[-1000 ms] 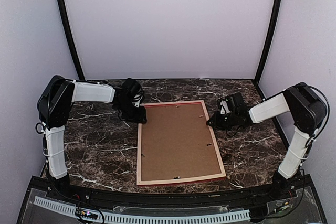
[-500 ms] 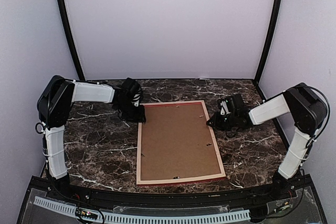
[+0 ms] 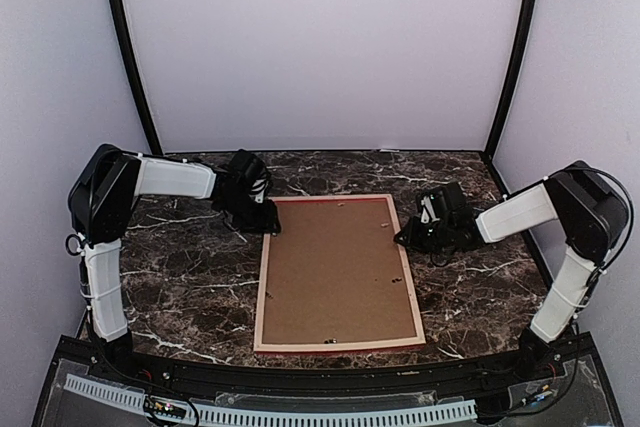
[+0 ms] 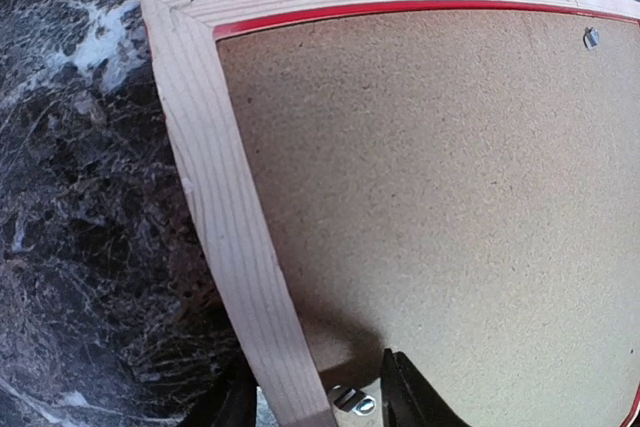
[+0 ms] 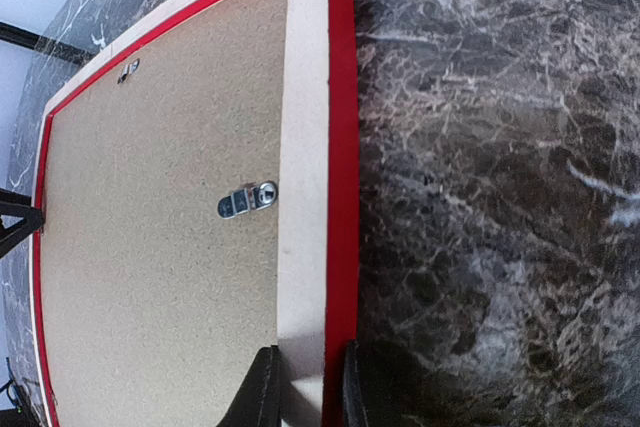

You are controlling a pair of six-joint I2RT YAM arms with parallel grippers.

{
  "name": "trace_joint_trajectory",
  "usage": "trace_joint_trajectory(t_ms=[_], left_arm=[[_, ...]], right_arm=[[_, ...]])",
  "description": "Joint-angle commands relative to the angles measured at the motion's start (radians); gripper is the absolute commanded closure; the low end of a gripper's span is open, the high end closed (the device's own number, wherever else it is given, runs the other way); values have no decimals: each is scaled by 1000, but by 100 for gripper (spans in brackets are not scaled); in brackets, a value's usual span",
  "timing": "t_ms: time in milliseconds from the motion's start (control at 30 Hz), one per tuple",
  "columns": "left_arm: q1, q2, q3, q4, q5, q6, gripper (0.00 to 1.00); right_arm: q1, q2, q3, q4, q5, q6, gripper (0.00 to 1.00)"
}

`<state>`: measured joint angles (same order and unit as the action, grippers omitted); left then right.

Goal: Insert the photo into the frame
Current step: Press the fastener onto the backboard.

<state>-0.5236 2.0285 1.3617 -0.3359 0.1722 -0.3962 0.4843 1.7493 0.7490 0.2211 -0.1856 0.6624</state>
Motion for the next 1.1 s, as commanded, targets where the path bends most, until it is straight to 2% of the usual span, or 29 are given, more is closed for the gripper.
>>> trace_joint_trajectory(t_ms=[0, 100, 300, 400, 833, 1067], left_arm=[[-6, -16, -25, 0, 79, 25, 56], [-6, -35, -36, -9, 79, 37, 54], [-6, -66, -33, -26, 17, 42, 37], [-4, -69, -18, -53, -3, 45, 34], [-4, -138, -54, -142, -90, 86, 34], [0, -127, -57, -153, -94, 89, 38]], right_arm=[[65, -21, -77, -169, -85, 64, 100], [87, -58, -99, -180, -75, 86, 100], [109, -102, -138, -176, -45, 122, 100], [109, -96, -136, -175, -43, 122, 100], [109, -53, -103, -177, -47, 96, 100], [109, -52, -106, -180, -40, 96, 100]])
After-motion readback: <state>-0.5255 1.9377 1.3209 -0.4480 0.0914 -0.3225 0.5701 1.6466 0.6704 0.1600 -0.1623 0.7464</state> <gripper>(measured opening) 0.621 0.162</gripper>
